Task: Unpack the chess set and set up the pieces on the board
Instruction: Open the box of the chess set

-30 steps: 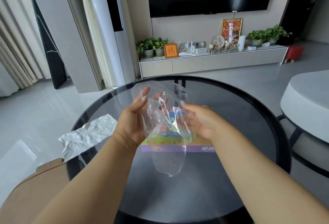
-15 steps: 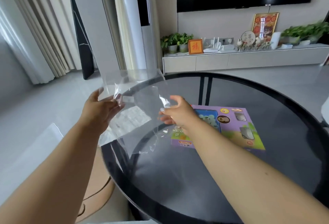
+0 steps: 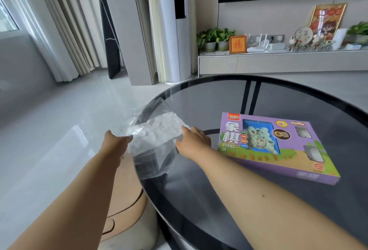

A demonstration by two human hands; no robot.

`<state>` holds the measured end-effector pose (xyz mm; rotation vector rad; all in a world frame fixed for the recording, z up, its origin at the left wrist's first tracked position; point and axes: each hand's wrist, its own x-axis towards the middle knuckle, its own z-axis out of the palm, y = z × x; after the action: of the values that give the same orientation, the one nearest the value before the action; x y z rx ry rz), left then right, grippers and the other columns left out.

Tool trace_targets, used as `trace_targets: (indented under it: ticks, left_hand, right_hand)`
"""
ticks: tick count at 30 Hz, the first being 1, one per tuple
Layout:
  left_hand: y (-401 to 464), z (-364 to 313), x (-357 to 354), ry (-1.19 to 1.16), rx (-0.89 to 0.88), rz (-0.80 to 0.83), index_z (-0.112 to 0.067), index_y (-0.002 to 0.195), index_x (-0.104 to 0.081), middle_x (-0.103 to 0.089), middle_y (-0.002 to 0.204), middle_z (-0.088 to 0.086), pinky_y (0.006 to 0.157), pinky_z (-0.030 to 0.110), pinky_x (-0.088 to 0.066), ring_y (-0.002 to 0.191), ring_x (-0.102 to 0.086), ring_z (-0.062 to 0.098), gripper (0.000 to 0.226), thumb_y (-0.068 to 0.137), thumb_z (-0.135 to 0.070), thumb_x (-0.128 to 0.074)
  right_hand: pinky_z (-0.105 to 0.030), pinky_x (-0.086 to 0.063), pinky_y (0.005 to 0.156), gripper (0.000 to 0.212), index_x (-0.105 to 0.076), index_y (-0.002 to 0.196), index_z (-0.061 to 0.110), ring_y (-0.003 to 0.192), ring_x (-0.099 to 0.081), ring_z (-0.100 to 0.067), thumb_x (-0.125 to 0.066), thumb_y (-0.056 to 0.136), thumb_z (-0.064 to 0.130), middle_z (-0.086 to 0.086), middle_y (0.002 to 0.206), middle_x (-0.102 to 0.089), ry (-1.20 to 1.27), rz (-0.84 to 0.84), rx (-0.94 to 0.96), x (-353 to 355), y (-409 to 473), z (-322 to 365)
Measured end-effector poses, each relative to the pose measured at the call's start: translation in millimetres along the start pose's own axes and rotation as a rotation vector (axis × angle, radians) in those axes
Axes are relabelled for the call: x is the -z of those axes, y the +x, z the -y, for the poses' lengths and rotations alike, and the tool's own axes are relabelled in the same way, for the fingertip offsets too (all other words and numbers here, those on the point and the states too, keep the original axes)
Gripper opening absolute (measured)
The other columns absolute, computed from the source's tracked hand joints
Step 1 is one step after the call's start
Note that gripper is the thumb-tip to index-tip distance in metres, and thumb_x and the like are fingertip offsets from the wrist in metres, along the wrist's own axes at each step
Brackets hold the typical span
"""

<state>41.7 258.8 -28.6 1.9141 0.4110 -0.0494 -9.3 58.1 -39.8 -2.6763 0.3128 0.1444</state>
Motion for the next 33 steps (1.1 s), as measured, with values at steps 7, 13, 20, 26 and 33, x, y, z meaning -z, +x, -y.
trace_targets:
  ticks: [7, 13, 20, 26, 33]
  left_hand:
    - [10.0, 14.9, 2.9, -0.017, -0.002, -0.066, -0.014, 0.148, -0.022, -0.051, 0.122, 0.010, 0.053, 0.025, -0.042, 0.067, -0.059, 0.019, 0.076, 0.085, -0.001, -0.062]
    - [5.2, 8.4, -4.5, 0.239, -0.120, -0.022, -0.010, 0.141, -0.035, -0.056, 0.114, 0.011, 0.074, 0.037, -0.050, 0.088, -0.058, 0.031, 0.065, 0.085, -0.016, -0.065]
    - [1.7, 6.0, -15.8, 0.551, -0.209, 0.080, -0.023, 0.146, -0.029, -0.038, 0.143, 0.013, 0.096, 0.042, -0.044, 0.117, -0.049, 0.036, 0.067, 0.088, -0.043, -0.055]
    - [-2.8, 1.0, -17.5, 0.814, -0.258, 0.037, -0.036, 0.146, -0.024, -0.022, 0.153, 0.006, 0.111, 0.052, -0.020, 0.139, -0.018, 0.035, 0.064, 0.089, -0.061, -0.037]
    - [-27.4, -24.4, -32.4, 0.965, -0.427, 0.053, -0.040, 0.146, -0.023, -0.017, 0.156, 0.000, 0.112, 0.060, -0.004, 0.144, -0.003, 0.029, 0.059, 0.092, -0.061, -0.030]
  right_hand:
    - [-0.050, -0.002, 0.117, 0.063, -0.011, 0.151, 0.022, 0.146, 0.005, -0.026, -0.027, 0.097, 0.048, -0.007, 0.160, -0.001, -0.090, 0.071, 0.039, -10.2, 4.1, 12.7]
    - [-0.046, -0.013, 0.115, 0.063, -0.019, 0.148, 0.018, 0.144, -0.007, -0.031, -0.030, 0.096, 0.050, -0.012, 0.156, -0.013, -0.079, -0.004, 0.006, -4.6, -2.5, 6.3]
    - [-0.045, -0.014, 0.116, 0.062, -0.019, 0.149, 0.021, 0.144, -0.006, -0.029, -0.027, 0.096, 0.053, -0.010, 0.158, -0.009, -0.099, 0.053, 0.056, -2.0, -6.9, 1.4]
    - [-0.047, -0.003, 0.118, 0.063, -0.017, 0.150, 0.024, 0.146, 0.006, -0.029, -0.028, 0.096, 0.055, -0.012, 0.159, 0.000, -0.117, -0.008, 0.090, 5.8, -17.6, -2.6]
    - [-0.043, -0.016, 0.117, 0.057, -0.030, 0.145, 0.019, 0.144, -0.012, -0.026, -0.034, 0.097, 0.047, -0.010, 0.156, -0.020, -0.010, -0.189, 0.095, 35.1, -42.1, -29.3]
